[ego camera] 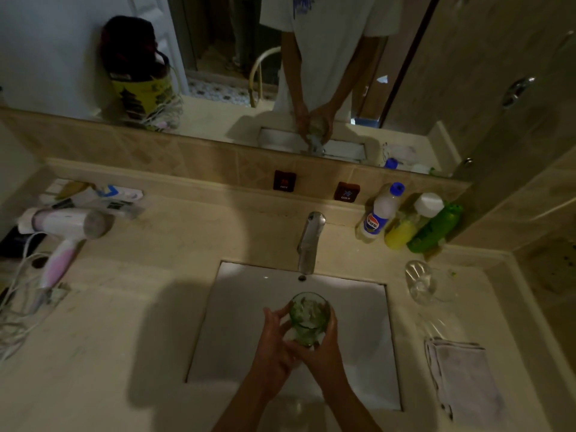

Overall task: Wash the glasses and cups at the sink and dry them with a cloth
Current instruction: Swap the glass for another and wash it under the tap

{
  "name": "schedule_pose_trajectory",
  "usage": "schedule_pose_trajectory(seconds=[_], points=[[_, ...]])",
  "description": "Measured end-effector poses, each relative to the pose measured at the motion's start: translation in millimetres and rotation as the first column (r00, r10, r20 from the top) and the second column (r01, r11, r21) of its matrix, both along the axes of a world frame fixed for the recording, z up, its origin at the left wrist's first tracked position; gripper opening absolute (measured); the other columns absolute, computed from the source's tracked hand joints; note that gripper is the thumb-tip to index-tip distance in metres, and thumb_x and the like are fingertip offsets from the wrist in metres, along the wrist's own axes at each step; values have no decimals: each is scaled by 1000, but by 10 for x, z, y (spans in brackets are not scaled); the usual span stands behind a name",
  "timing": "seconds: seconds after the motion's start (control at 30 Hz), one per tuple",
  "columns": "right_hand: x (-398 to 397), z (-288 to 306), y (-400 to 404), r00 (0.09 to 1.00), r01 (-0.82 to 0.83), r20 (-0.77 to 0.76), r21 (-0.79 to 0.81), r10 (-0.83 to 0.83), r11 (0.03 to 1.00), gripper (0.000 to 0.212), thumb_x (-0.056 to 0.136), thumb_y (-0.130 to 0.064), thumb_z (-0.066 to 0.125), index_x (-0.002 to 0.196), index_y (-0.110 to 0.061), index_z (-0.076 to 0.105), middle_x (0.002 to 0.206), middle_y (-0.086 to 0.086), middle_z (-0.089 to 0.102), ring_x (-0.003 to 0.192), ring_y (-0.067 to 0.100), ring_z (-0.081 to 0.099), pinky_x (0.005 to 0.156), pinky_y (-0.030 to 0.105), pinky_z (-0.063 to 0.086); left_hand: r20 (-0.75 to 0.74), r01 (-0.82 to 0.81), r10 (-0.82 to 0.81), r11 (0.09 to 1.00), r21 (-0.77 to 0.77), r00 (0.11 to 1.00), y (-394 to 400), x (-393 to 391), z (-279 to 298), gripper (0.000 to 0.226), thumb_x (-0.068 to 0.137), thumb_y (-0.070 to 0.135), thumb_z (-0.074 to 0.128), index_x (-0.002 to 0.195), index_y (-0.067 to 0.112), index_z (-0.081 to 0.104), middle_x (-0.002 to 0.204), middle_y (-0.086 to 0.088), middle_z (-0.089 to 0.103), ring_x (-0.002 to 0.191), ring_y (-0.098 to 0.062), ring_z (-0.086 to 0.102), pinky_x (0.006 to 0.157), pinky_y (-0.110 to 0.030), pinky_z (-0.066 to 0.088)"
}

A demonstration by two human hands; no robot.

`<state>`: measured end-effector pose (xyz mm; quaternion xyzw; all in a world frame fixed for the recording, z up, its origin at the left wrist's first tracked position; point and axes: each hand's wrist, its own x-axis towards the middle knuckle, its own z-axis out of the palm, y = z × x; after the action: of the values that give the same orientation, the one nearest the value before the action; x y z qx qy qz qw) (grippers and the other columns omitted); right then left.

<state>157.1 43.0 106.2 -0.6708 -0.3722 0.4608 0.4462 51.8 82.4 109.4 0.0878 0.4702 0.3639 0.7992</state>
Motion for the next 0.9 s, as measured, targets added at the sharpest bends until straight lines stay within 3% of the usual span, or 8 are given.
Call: schedule_pose_trajectory(seconds=[0.07,0.23,0.43,0.5,0.6,0.67,0.8,0.9], points=[[54,64,58,999,37,-9,12,-37,999,106,51,-11,95,134,-26,31,120,-17,51,106,-7,52,75,0,46,7,-20,20,1000,-4,1000,-56,-32,7,66,98,65,29,125,16,64,123,-16,71,109,-39,69,83,-52,60],[225,134,30,997,69,-15,-10,-69,998,100,34,-49,94,122,-23,53,113,-4,68,104,9,66,87,29,58,-55,67,-62,993,98,997,-202,-161,14,69,98,65,32,117,12,71,113,-18,73,98,-41,69,90,-51,55],[435,90,-224,995,83,-49,-69,-86,994,95,36,-32,96,122,-24,56,115,2,67,108,21,64,90,48,57,-493,282,-177,948,145,852,-306,-292,-145,51,106,47,35,106,10,70,110,-13,74,102,-25,67,87,-36,52],[504,73,-265,993,87,-73,-82,-93,993,94,37,-28,97,122,-25,56,117,4,66,110,25,63,92,51,56,-710,367,-178,922,122,682,-334,-354,-334,42,107,42,40,97,12,69,110,-12,72,96,-22,63,83,-32,47],[476,32,-267,996,86,-14,-79,-88,993,93,40,-24,98,123,-24,55,120,6,64,114,26,61,95,51,54,-980,705,-198,699,-117,34,-427,-496,-668,43,104,51,35,103,21,66,107,-4,69,101,-23,62,93,-36,47],[399,-25,-285,999,25,36,-70,-22,997,89,46,-14,97,123,-24,53,121,3,63,115,21,60,94,42,55,-973,808,-10,555,-196,-229,-515,-562,-921,34,98,51,45,106,27,68,93,0,66,91,-25,62,89,-46,47],[374,-197,-364,1000,-5,23,-77,6,997,90,44,-18,98,122,-24,56,123,-1,63,115,16,61,88,29,57,-916,855,75,395,-336,-395,-733,-565,-1248,70,99,42,3,114,29,70,98,-6,72,94,-33,63,94,-57,34],[368,-240,-343,1000,26,-8,-65,-26,998,101,41,-22,99,129,-19,51,126,0,60,115,12,58,89,26,56,-864,840,188,399,-368,-468,-752,-556,-1228,69,100,37,5,103,24,74,87,-7,70,87,-33,62,87,-51,36]])
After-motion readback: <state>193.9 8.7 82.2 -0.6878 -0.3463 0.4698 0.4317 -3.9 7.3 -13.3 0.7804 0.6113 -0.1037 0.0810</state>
